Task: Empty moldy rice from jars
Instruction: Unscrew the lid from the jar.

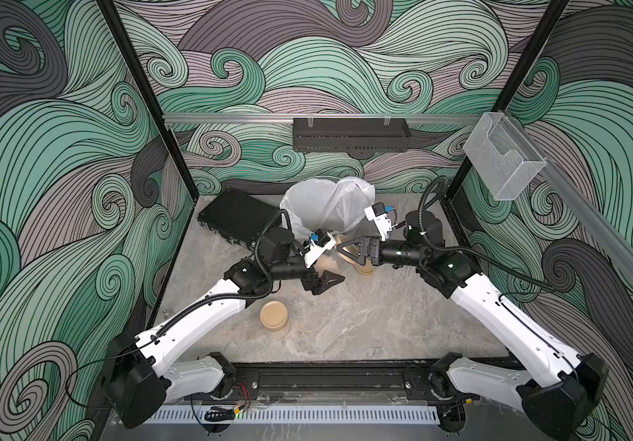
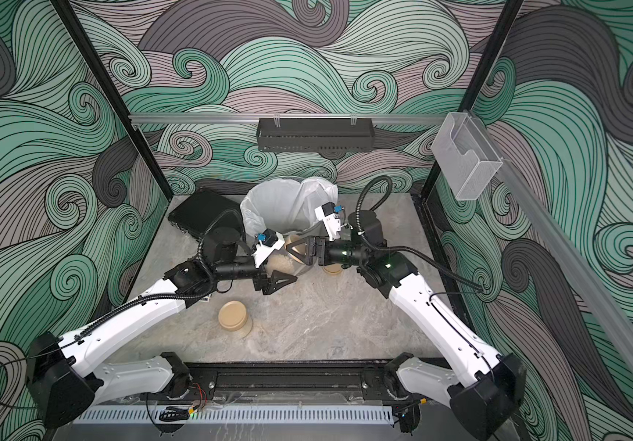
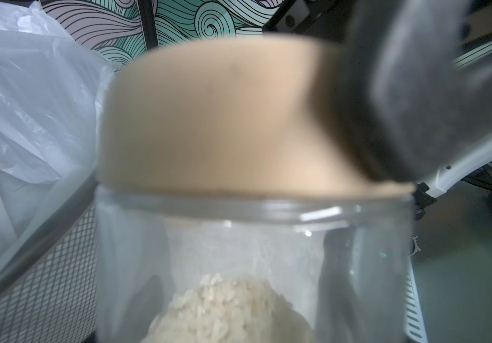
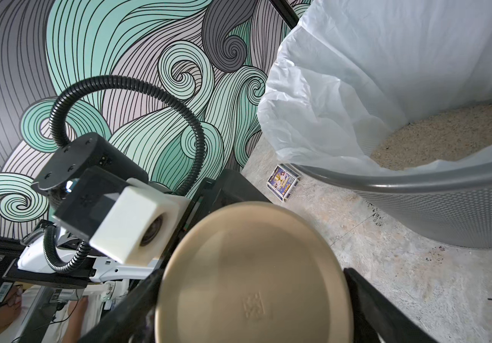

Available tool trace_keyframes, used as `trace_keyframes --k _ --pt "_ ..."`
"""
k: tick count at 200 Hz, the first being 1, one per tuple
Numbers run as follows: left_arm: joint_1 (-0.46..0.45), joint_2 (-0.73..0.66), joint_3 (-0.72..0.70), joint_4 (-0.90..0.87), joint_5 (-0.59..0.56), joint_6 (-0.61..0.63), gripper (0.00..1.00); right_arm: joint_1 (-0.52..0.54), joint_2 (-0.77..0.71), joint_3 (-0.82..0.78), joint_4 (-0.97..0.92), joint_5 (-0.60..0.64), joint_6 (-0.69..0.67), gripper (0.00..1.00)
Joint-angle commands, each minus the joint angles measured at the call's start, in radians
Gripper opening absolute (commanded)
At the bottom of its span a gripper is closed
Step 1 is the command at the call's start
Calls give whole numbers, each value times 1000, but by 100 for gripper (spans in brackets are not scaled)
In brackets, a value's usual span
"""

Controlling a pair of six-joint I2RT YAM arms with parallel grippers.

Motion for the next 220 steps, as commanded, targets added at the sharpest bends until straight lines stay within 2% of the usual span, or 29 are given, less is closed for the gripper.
trace_keyframes --k 1,53,102,148,178,197,220 --pt "-8 -4 58 94 10 -28 19 -5 -8 12 11 -2 -13 81" --pt "-7 -14 101 12 76 -60 17 -5 3 34 53 -60 -52 72" --pt "20 18 230 -88 307 -86 17 -5 41 117 81 -221 -141 70" --pt "84 63 314 -12 569 -227 17 -7 77 221 30 -350 -266 70" --pt "104 104 377 6 707 -290 17 -7 103 260 38 -413 -292 70" --pt "118 134 416 12 784 -339 17 -9 128 295 35 -457 -306 70" --pt "119 133 426 -12 823 -302 17 -12 161 339 27 -502 -318 70"
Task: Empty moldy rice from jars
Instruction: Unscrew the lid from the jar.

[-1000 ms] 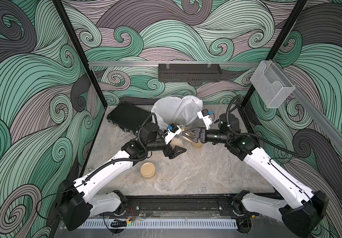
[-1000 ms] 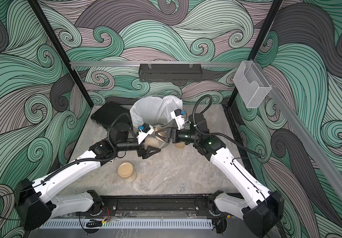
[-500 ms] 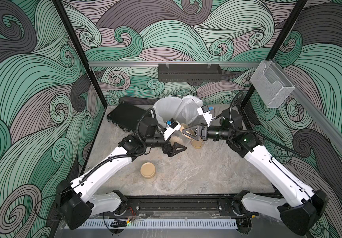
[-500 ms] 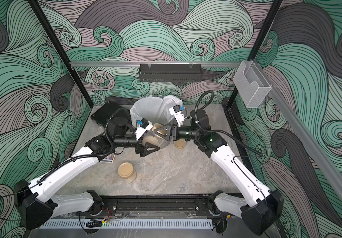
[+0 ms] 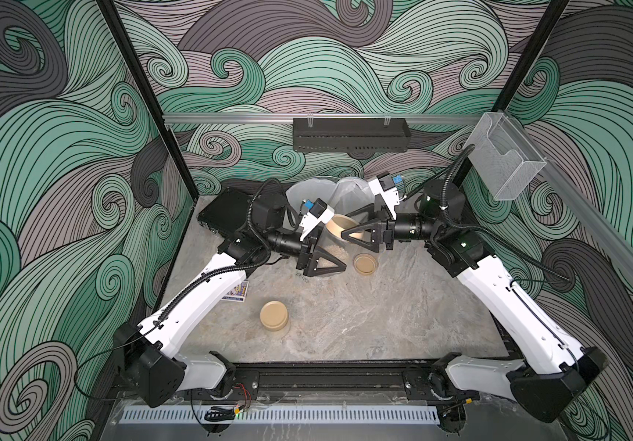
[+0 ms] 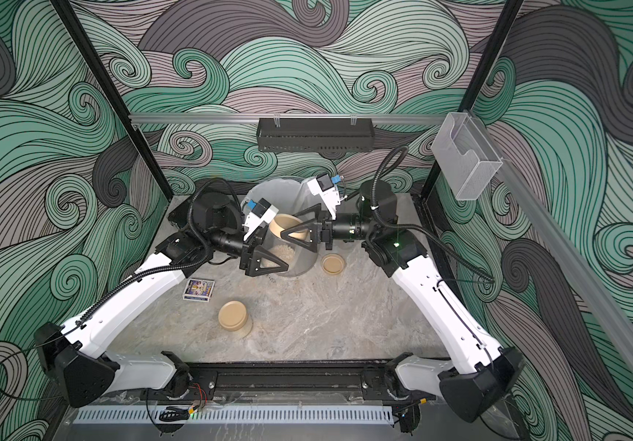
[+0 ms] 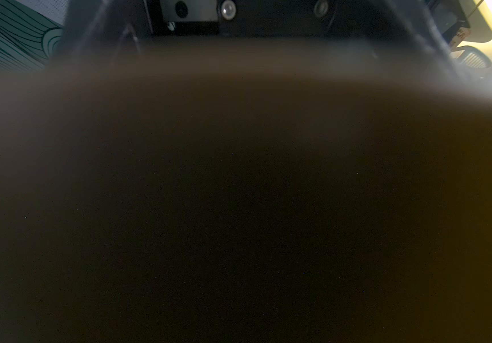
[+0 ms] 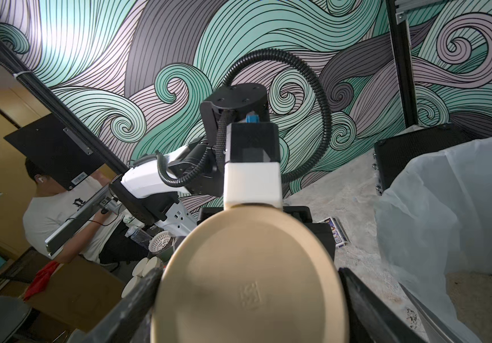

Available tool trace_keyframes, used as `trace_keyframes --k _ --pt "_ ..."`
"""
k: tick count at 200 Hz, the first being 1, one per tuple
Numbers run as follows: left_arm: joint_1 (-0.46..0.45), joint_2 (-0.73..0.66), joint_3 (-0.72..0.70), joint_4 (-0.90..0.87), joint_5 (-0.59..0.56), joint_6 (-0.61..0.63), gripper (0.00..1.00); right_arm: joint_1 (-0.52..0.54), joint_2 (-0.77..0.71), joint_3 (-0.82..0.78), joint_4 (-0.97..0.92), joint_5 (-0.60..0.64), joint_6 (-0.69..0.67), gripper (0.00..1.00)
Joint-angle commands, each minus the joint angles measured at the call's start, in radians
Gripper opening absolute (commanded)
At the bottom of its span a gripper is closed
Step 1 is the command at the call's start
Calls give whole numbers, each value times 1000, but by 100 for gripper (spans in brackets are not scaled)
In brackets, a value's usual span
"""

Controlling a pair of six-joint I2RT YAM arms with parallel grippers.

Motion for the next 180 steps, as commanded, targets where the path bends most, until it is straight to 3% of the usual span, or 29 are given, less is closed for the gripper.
trace_keyframes --k 1,60,96,180 --pt "-5 -6 85 100 134 -41 17 27 47 26 -22 -133 -69 70" --pt "1 -24 92 13 139 42 19 5 86 64 -10 -201 -64 71" --pt "4 -49 69 -1 61 80 20 -13 78 51 -17 -166 -64 81" --pt "12 -94 23 11 -22 88 19 -50 59 18 -44 -89 -63 90"
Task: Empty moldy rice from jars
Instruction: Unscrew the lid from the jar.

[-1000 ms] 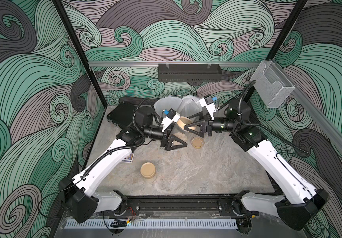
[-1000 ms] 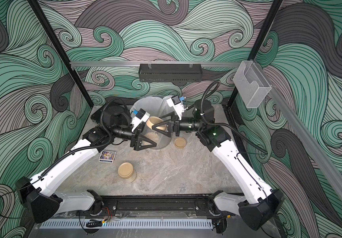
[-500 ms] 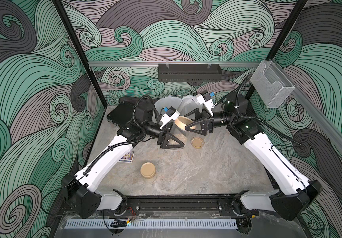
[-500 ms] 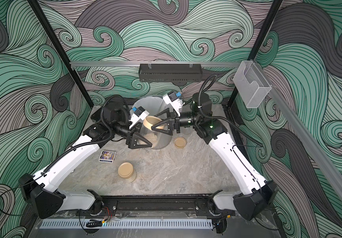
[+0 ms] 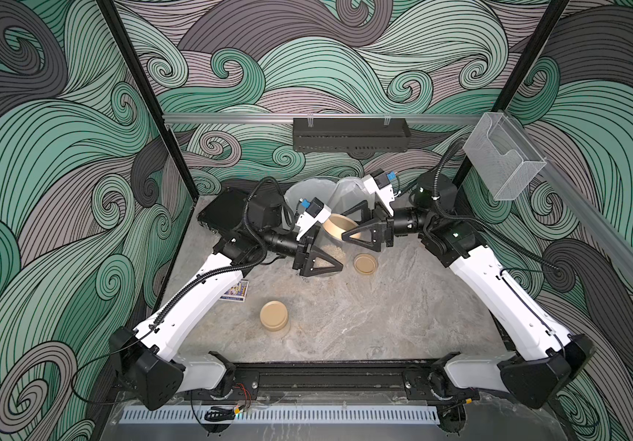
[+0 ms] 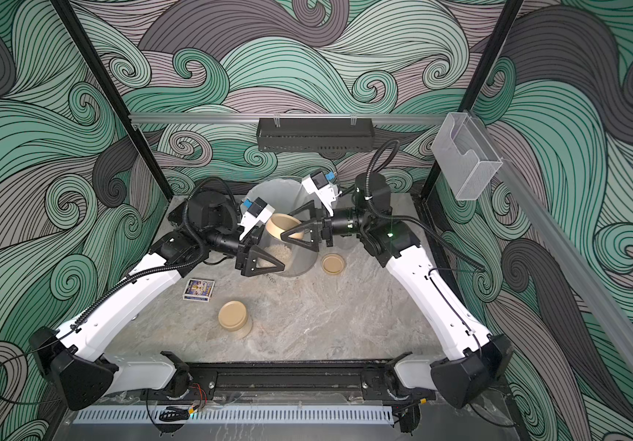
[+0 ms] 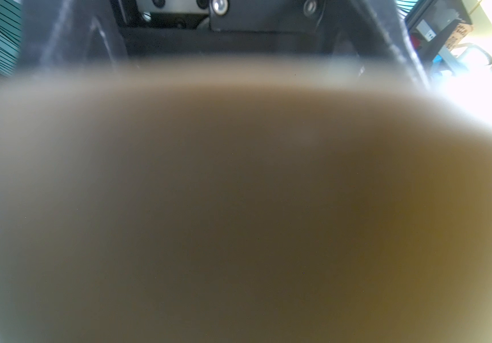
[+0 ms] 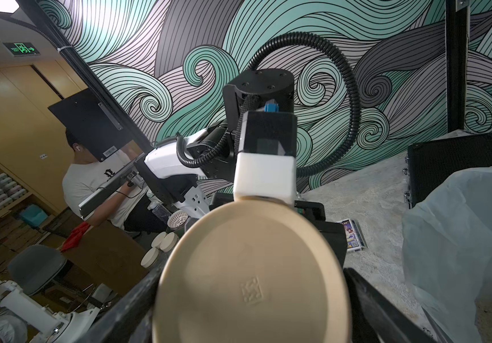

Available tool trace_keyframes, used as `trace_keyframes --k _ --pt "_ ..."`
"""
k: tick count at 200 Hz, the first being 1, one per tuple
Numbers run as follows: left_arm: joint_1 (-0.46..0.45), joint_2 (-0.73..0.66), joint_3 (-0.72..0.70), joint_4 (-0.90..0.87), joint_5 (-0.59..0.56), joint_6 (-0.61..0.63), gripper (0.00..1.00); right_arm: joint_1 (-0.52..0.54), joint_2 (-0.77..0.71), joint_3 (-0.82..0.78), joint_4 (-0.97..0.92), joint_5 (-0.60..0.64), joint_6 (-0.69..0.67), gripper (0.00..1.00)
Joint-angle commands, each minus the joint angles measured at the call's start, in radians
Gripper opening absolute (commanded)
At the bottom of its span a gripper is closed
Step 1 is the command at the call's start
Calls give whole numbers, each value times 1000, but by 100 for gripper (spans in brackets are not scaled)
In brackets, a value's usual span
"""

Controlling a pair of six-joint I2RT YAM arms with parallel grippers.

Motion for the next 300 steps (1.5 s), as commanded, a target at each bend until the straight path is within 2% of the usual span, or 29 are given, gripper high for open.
trace_keyframes --k 1,106,171,193,223,259,279,300 --pt "0 -64 18 76 17 35 19 -18 -4 -23 -34 46 -7 90" --pt "16 -89 -1 68 -45 51 19 -72 -35 -67 -66 85 -9 93" --pt "33 -112 -8 64 -102 69 19 -113 -76 -120 -125 170 -25 94" --pt "37 -125 -22 62 -167 82 19 -131 -101 -122 -136 176 -24 95" --pt "38 -154 -56 59 -311 124 18 -146 -135 -95 -162 182 -25 97" --pt "35 -143 -54 0 -406 207 18 -144 -153 -40 -154 198 35 97" --pt "33 -131 -60 18 -451 209 18 -132 -154 -28 -106 216 80 98" --pt "25 -111 -60 45 -465 203 18 -96 -153 -7 -133 280 61 99"
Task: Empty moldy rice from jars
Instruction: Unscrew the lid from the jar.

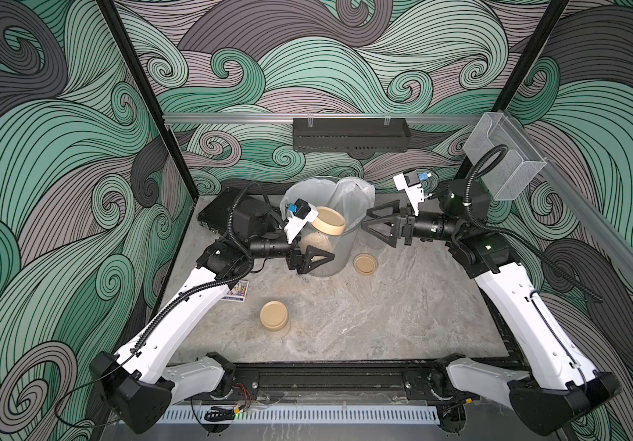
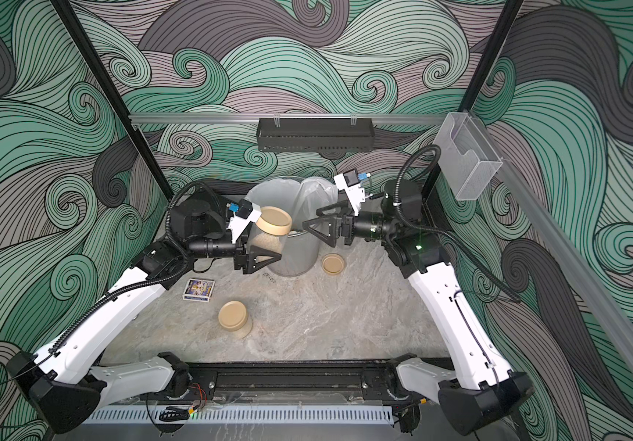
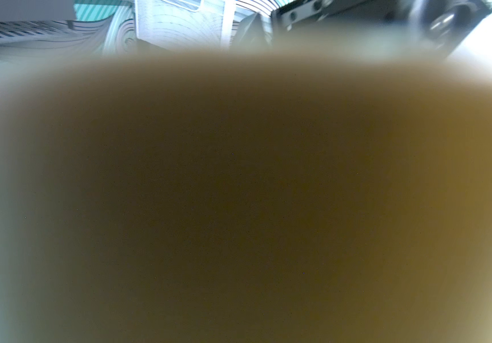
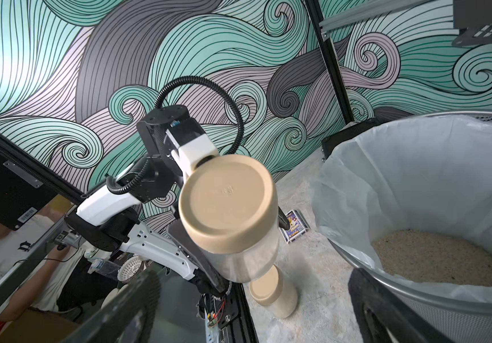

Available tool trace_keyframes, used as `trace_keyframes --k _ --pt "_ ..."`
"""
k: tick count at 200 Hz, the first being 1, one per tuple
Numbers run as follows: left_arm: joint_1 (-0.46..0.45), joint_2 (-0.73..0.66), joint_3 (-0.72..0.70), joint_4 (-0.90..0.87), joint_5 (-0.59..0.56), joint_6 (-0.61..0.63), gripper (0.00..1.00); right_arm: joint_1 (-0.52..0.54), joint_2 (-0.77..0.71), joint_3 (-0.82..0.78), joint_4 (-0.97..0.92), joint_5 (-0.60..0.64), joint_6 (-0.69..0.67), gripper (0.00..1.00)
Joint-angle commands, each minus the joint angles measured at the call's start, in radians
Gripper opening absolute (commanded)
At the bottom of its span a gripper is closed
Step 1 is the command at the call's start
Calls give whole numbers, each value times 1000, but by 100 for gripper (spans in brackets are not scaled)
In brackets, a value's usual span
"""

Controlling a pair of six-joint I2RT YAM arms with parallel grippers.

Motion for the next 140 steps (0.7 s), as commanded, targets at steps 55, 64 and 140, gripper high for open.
trace_keyframes --k 55,64,140 --pt "-55 47 15 141 -87 18 18 138 27 74 -89 231 -36 99" --pt "-60 51 16 146 -90 17 18 151 34 76 -89 244 -37 99" --pt "-96 72 20 170 -97 16 19 207 84 79 -85 288 -19 99"
